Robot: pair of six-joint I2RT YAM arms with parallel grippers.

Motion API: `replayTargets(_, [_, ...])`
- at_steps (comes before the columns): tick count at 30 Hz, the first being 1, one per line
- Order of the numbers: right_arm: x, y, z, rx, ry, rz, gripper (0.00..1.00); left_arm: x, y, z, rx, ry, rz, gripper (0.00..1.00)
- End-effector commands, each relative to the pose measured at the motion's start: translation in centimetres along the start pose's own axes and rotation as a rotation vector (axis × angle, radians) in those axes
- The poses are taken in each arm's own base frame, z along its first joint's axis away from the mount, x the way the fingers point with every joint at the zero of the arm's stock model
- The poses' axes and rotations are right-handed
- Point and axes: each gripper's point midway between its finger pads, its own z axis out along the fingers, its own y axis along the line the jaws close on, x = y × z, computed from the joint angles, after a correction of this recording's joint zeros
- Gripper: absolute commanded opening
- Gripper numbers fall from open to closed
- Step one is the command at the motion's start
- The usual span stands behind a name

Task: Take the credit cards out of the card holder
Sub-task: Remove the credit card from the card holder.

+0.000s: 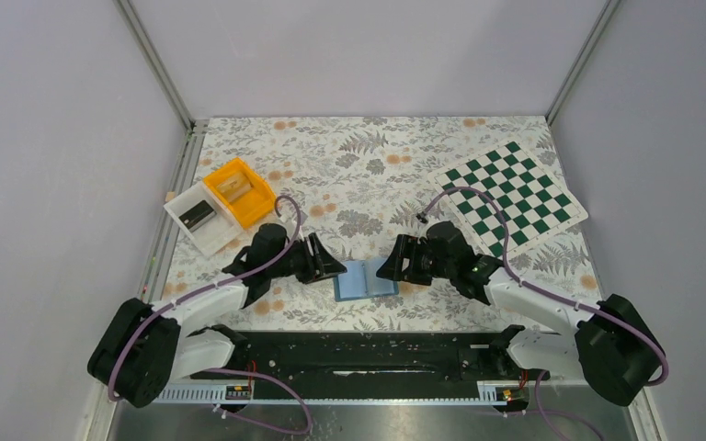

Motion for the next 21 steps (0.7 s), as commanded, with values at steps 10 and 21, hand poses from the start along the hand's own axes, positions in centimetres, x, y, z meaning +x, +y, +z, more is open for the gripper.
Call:
replayTargets(10, [-0.4, -0.8, 2.6, 0.035, -0.003, 0.014, 0.78, 2.4, 1.2, 2.5, 0.075, 0.075, 0.013, 0.42])
replayTargets(21, [-0.4, -1.8, 3.9, 0.062, -0.002, 0.021, 0.80, 2.6, 4.8, 2.7, -0.087, 0.064, 0.023, 0.41])
